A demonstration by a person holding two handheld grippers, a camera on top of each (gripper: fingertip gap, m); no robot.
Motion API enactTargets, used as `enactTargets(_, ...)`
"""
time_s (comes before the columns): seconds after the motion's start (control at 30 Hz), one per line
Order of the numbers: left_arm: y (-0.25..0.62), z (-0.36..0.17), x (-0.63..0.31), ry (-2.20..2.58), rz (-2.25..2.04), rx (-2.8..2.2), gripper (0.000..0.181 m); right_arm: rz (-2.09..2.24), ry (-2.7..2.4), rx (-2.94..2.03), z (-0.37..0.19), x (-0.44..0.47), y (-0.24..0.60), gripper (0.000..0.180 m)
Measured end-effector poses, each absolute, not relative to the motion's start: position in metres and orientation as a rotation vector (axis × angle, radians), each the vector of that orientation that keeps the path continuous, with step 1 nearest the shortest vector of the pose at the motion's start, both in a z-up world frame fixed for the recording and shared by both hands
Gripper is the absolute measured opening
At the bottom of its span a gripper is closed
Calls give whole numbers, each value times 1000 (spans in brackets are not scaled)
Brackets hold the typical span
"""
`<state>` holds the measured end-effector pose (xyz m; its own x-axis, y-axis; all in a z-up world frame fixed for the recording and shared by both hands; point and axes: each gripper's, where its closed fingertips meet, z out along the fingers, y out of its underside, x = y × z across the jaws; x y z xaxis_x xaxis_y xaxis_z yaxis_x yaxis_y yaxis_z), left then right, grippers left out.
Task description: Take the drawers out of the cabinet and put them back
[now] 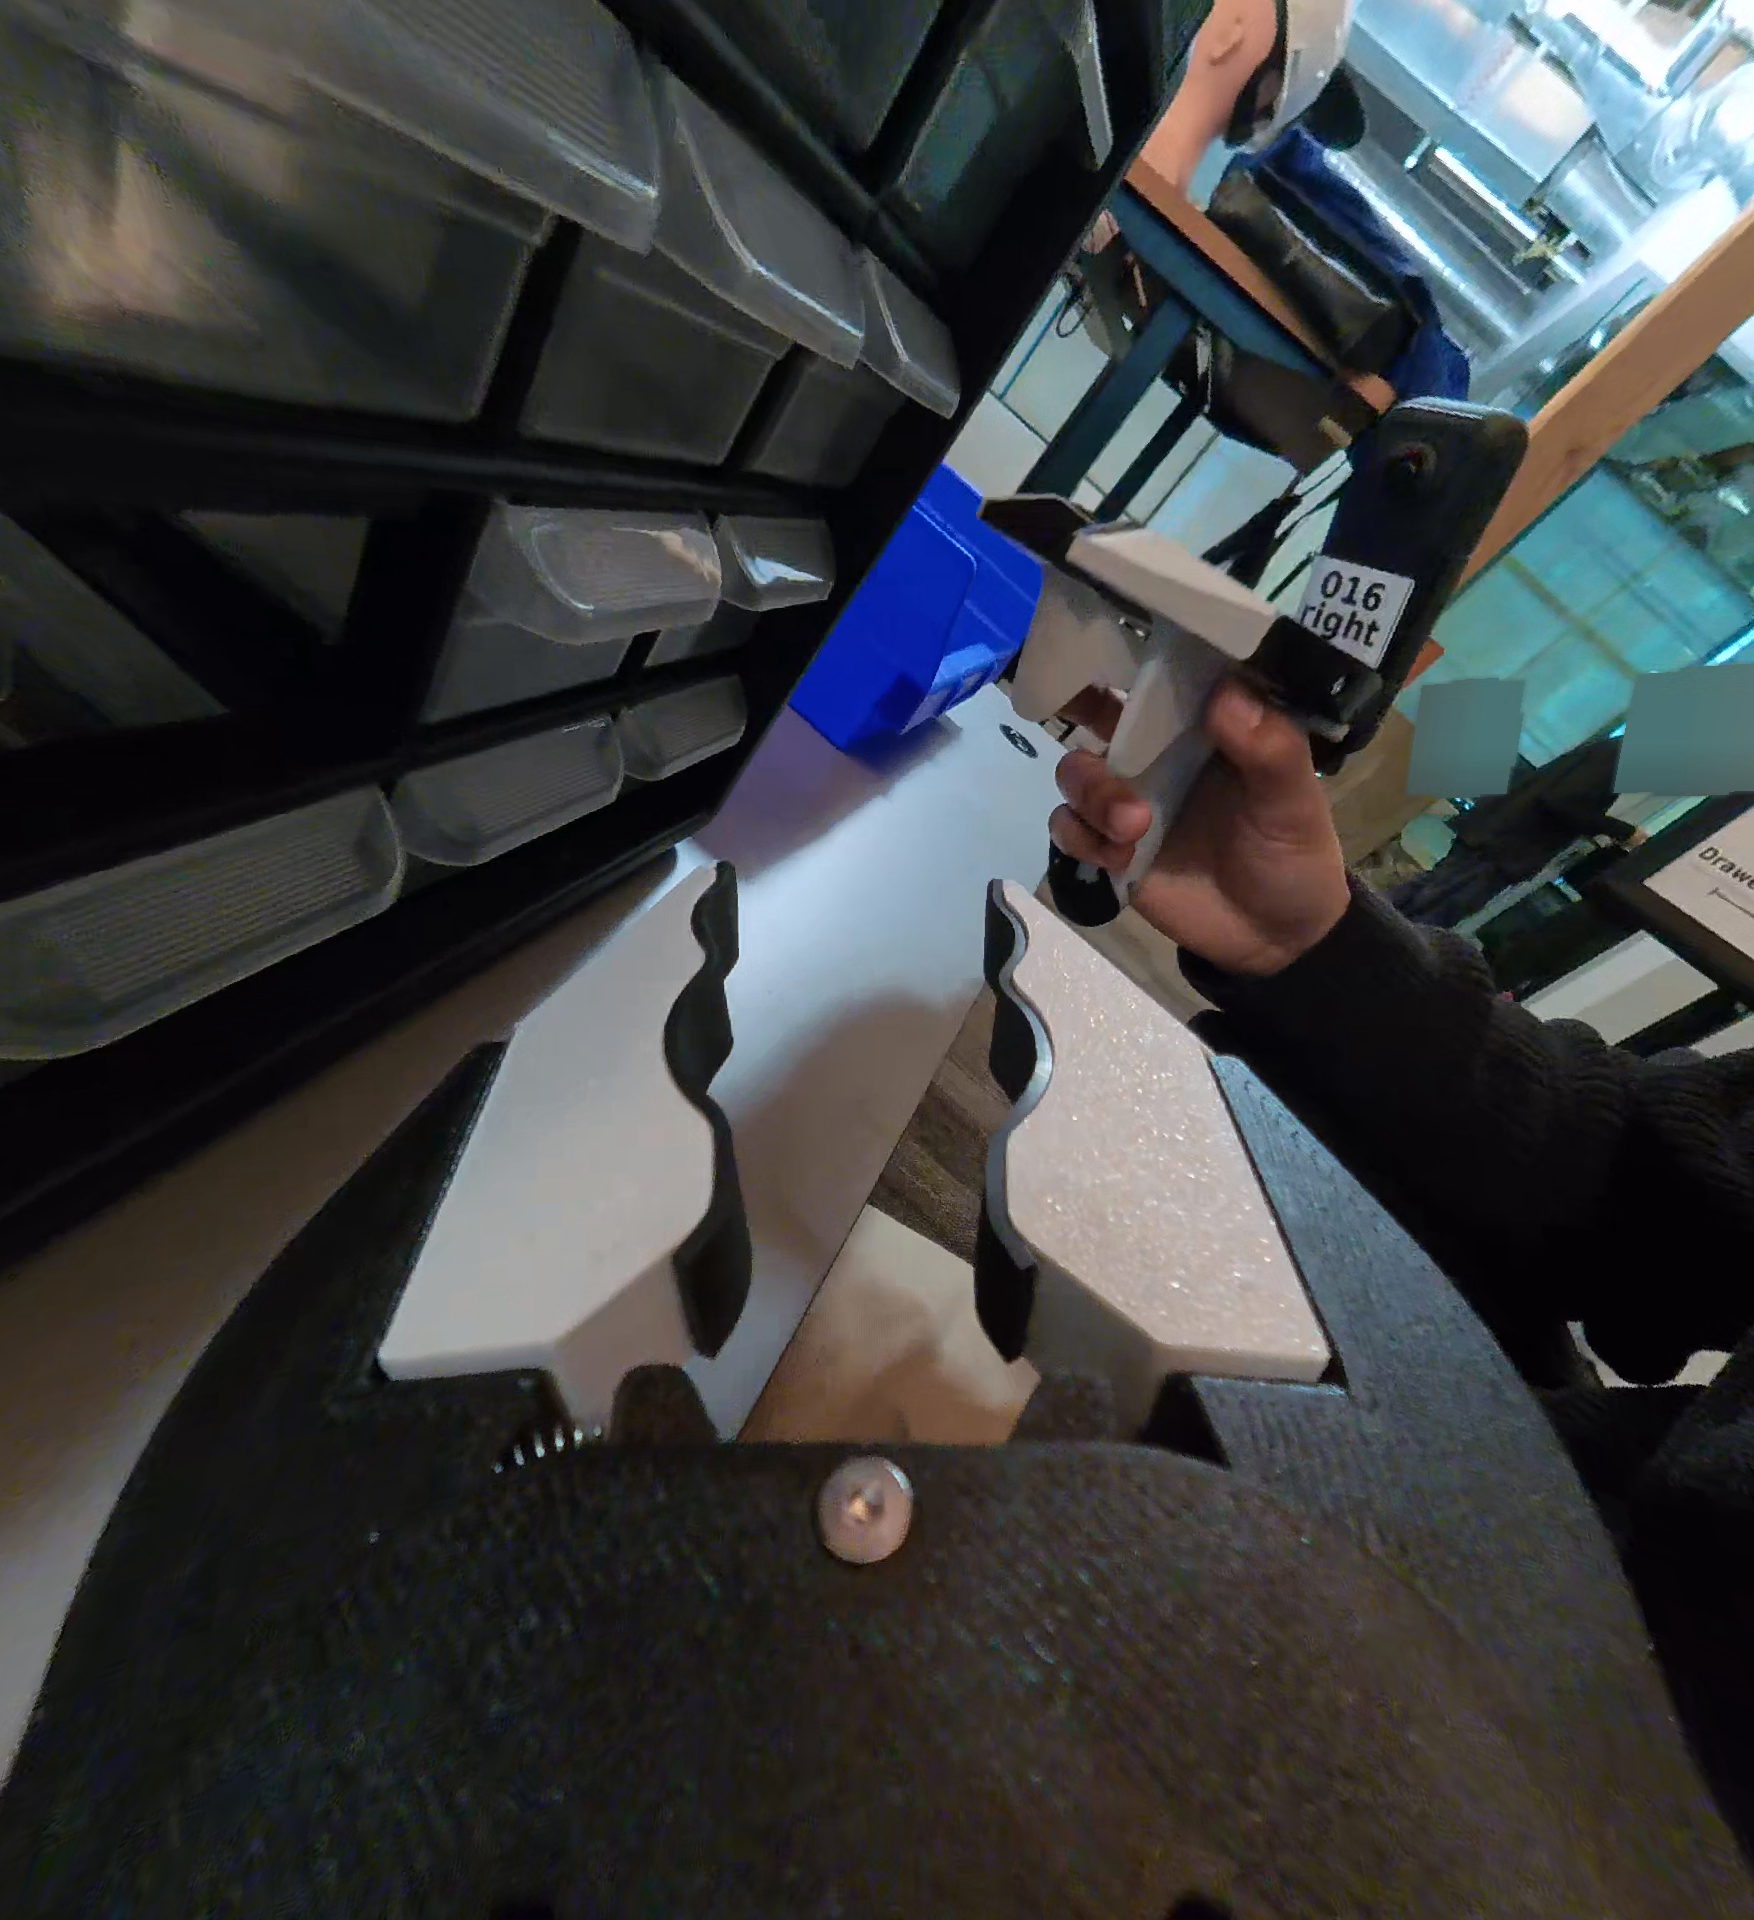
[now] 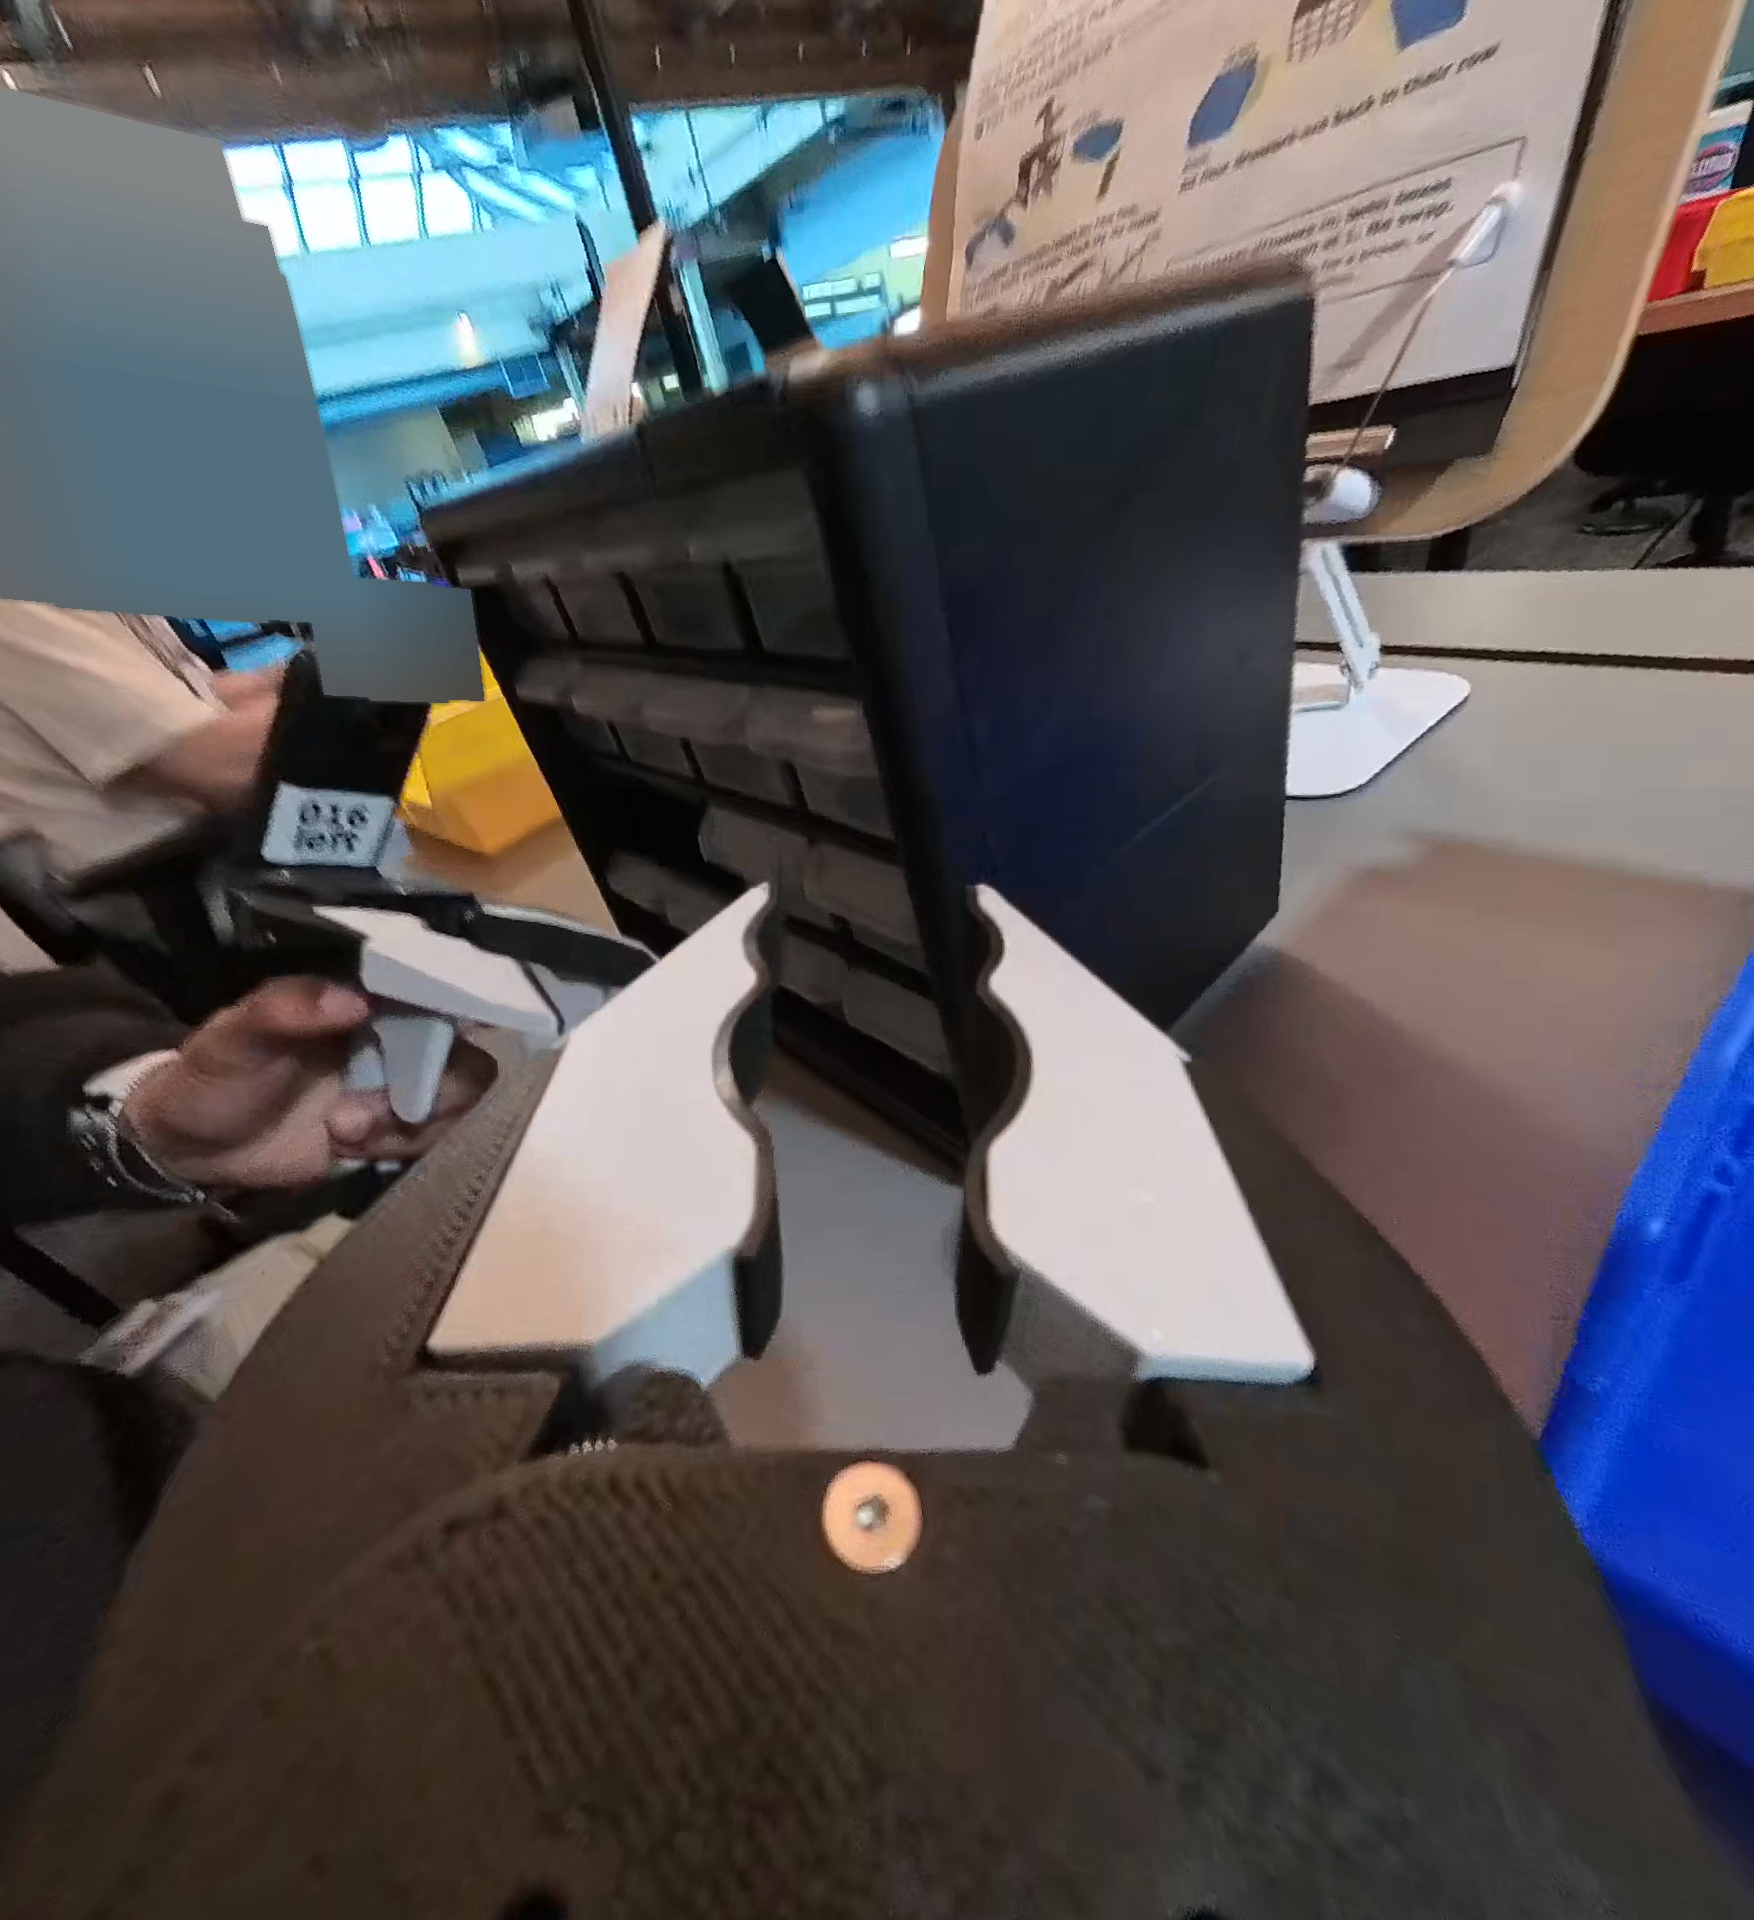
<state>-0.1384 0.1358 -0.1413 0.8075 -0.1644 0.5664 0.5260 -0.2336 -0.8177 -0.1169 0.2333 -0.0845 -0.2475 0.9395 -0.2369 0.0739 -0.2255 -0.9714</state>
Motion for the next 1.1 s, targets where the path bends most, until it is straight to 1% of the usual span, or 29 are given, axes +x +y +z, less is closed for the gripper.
enactTargets(0.27,130,-149,-147,-302,-644,-1697,48,1382,-1502,-1241,-110,-123,220,30)
enactTargets(0.3,129,-151,-149,-308,-638,-1703,51,1373,-1519,-1234,-111,-124,217,30)
enactTargets(0.37,129,-155,-156,-345,-609,-1716,72,1338,-1558,-1226,-117,-125,214,29)
enactTargets(0.47,127,-156,-157,-351,-625,-1716,79,1264,-1626,-1218,-129,-127,210,27)
enactTargets(0.73,126,-154,-154,-321,-618,-1719,77,1153,-1720,-1174,-142,-129,204,27)
enactTargets(0.87,127,-155,-147,-293,-662,-1735,67,1141,-1720,-1171,-143,-127,205,23)
enactTargets(1.0,128,-154,-143,-275,-665,-1737,65,1126,-1705,-1171,-141,-125,208,24)
enactTargets(1.1,128,-154,-142,-272,-660,-1737,64,1106,-1699,-1161,-141,-125,210,22)
